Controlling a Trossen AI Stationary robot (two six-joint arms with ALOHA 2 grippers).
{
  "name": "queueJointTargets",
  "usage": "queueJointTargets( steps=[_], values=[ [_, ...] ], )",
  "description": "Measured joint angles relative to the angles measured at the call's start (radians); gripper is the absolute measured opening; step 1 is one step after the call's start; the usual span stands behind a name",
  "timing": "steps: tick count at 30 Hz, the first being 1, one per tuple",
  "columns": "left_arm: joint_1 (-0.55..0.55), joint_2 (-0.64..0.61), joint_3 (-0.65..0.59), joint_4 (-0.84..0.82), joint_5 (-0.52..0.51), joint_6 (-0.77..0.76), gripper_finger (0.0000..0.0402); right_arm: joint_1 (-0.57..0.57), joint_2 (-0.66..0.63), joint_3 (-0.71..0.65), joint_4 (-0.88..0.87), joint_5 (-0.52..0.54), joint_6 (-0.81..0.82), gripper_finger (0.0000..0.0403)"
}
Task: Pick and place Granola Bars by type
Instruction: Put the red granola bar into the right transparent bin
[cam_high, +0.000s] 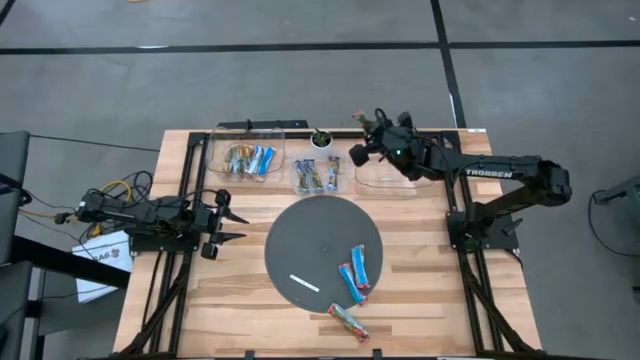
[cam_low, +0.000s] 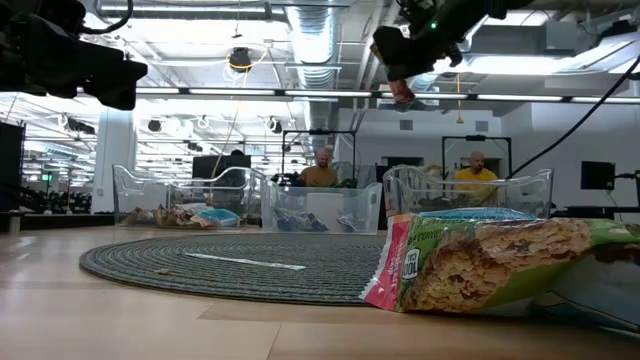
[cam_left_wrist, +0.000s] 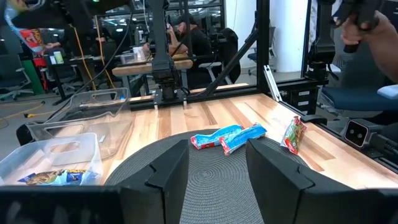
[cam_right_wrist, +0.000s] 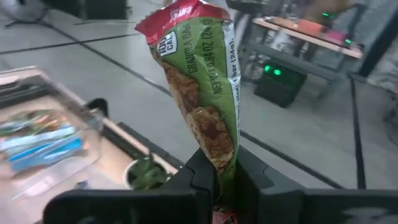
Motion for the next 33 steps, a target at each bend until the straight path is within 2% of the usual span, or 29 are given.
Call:
queueJointTargets(
  steps=[7,14,23,30,33],
  values=[
    [0.0,0.0,0.0,0.0,0.0,0.0,0.0154,-0.056,0.01,-0.001,-0.037,0.033,0.066,0.0015],
    [0.0,0.0,0.0,0.0,0.0,0.0,0.0154,-0.132,0.01,-0.001,-0.186,0.014,0.286,0.0021],
    [0.0,0.0,0.0,0.0,0.0,0.0,0.0154,-0.158,0.01,-0.001,-0.448,-0.126,0.563,0.0017],
    [0.0,0.0,0.0,0.0,0.0,0.0,0.0154,-0.147,0.033,-0.001,-0.569,-0.148,0.724,0.0015],
    [0.0,0.0,0.0,0.0,0.0,0.0,0.0154,-0.146,0.073,-0.002,-0.582,-0.19,0.783,0.002]
  ],
)
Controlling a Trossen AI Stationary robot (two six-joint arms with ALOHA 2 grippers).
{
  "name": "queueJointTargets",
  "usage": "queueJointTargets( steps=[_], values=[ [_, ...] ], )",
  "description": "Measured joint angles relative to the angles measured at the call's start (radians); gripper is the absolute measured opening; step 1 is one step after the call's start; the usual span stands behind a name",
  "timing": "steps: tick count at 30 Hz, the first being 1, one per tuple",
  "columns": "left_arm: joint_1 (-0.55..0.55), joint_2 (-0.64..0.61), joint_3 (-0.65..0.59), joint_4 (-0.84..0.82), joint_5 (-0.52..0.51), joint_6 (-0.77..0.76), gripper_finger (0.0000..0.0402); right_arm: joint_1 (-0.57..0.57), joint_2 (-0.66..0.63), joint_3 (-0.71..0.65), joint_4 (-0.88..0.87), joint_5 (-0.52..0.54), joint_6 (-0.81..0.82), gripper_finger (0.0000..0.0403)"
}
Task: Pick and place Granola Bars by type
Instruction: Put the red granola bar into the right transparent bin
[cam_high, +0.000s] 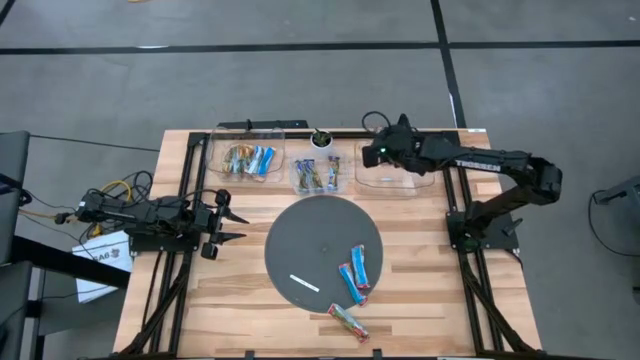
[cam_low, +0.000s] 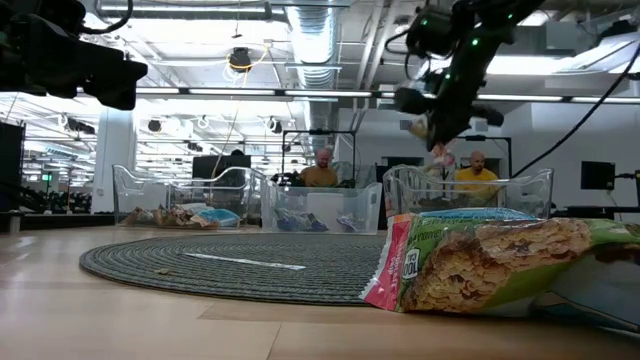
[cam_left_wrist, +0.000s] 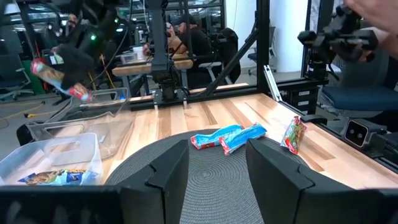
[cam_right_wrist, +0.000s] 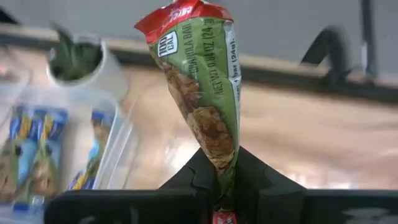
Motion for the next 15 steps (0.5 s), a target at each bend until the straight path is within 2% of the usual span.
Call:
queueJointTargets(
  steps=[7,15],
  values=[
    [0.0,0.0,0.0,0.0,0.0,0.0,0.0154,-0.004,0.1,0.0,0.079,-0.153,0.014,0.0024],
    [0.0,0.0,0.0,0.0,0.0,0.0,0.0154,-0.003,0.152,0.0,0.105,-0.18,0.019,0.0015]
  ],
)
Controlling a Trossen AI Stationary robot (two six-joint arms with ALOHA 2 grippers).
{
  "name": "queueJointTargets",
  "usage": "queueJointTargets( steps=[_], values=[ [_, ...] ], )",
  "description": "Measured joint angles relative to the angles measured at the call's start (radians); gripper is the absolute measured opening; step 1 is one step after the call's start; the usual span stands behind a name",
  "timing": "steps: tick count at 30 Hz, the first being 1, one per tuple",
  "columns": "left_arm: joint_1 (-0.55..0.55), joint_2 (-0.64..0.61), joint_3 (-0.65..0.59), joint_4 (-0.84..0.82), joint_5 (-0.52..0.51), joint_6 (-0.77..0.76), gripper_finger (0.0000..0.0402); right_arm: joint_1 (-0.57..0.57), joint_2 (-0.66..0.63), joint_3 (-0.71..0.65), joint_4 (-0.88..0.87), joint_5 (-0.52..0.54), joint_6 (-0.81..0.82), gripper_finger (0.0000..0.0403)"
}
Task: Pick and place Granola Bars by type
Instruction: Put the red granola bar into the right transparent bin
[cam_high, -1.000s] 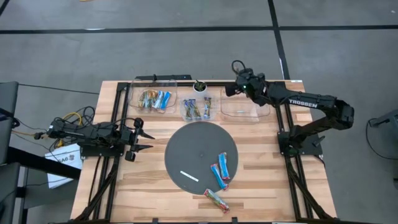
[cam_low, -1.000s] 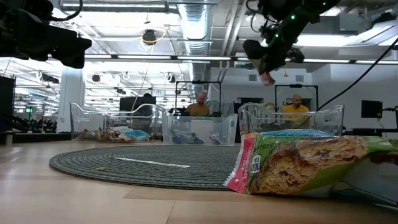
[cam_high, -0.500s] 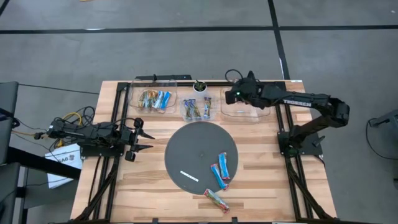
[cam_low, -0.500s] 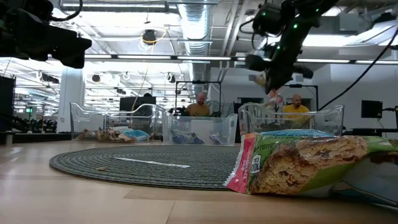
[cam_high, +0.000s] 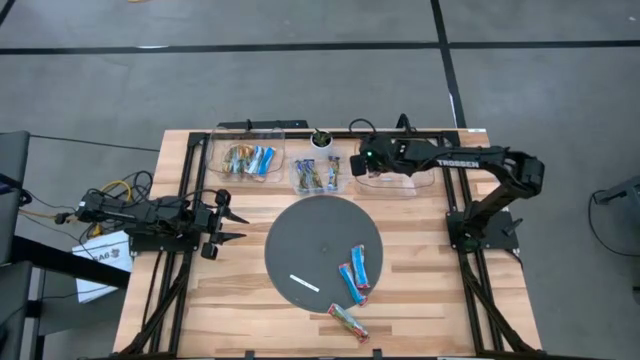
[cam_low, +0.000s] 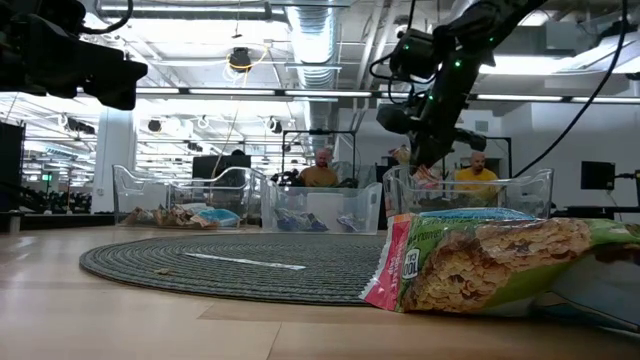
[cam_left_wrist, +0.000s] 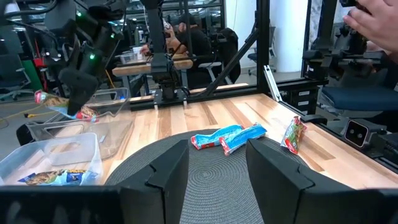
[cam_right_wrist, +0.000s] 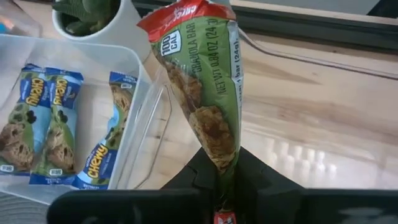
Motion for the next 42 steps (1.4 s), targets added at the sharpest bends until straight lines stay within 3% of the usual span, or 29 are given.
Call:
queueJointTargets(
  steps=[22,29,36,42],
  values=[
    [0.0,0.0,0.0,0.0,0.0,0.0,0.0154,0.011,0.0,-0.046,-0.007,0.001,0.023,0.0081],
    [0.0,0.0,0.0,0.0,0.0,0.0,0.0154,0.022,-0.02,-0.046,0.023,0.006,-0.067,0.0088],
    [0.0,0.0,0.0,0.0,0.0,0.0,0.0154,0.11,-0.146,-0.046,0.024,0.006,-0.226,0.0087],
    [0.0,0.0,0.0,0.0,0.0,0.0,0.0154,0.299,-0.256,-0.046,0.008,0.004,-0.323,0.0087]
  ],
)
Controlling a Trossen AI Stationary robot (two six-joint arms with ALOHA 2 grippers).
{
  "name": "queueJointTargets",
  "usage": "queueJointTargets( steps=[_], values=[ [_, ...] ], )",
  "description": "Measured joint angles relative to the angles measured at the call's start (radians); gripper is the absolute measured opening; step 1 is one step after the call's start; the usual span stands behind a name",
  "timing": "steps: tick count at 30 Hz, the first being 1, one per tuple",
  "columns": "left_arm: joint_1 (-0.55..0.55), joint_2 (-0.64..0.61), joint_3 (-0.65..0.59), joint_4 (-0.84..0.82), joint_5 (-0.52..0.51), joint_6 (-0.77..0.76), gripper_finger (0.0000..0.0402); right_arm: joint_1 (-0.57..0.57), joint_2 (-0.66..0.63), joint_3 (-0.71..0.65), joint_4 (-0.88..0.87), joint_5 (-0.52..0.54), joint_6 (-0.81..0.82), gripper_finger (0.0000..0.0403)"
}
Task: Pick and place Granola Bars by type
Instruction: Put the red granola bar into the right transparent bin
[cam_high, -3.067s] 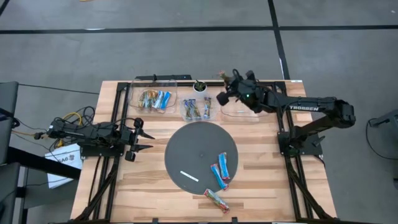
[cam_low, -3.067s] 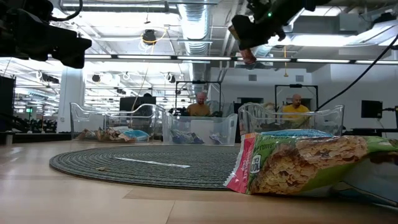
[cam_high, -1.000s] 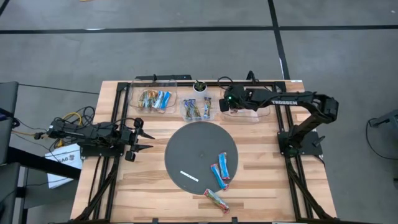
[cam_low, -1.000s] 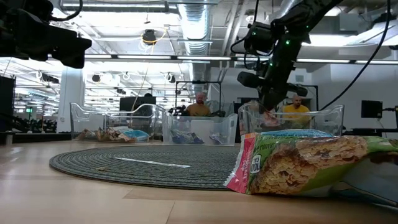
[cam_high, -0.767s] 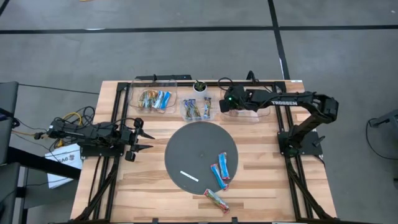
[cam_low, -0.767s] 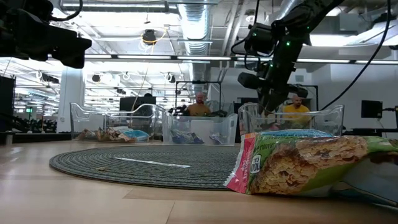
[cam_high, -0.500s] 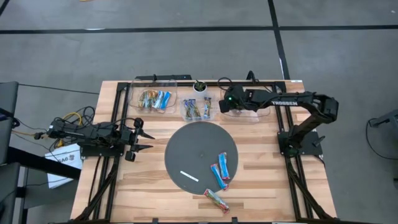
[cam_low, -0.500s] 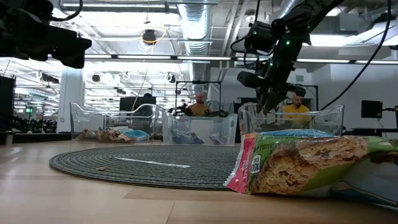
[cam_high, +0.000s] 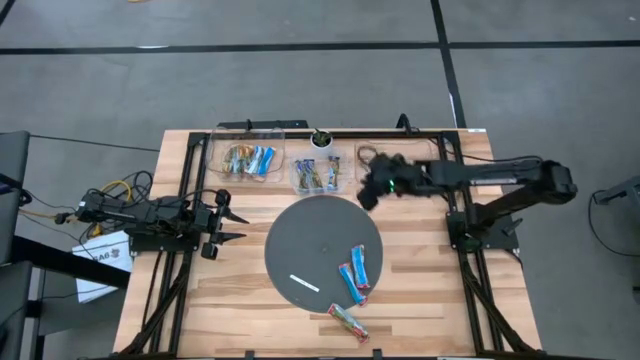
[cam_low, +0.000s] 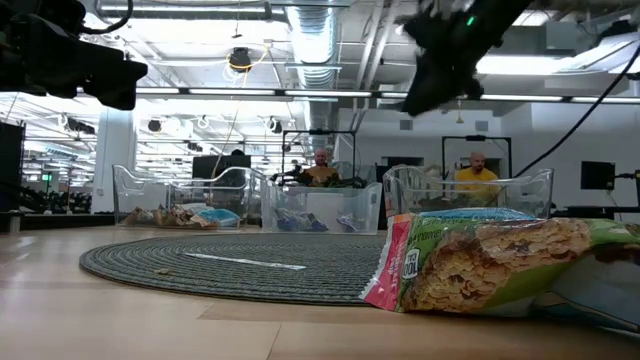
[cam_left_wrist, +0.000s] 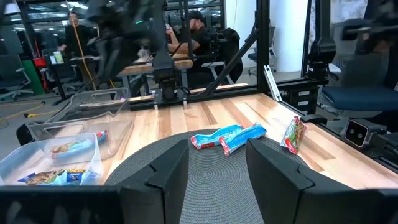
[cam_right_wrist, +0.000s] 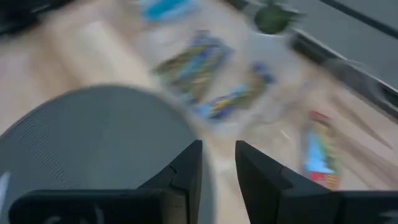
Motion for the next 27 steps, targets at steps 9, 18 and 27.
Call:
queueJointTargets(
  steps=[9,18,27],
  values=[
    [0.0,0.0,0.0,0.0,0.0,0.0,0.0154,0.306,0.037,0.0,0.024,-0.005,-0.101,0.0087],
    [0.0,0.0,0.0,0.0,0.0,0.0,0.0154,0.452,0.199,0.001,0.183,-0.006,-0.204,0.0087],
    [0.0,0.0,0.0,0.0,0.0,0.0,0.0154,0.507,0.344,0.072,0.158,-0.158,0.064,0.0087]
  ],
)
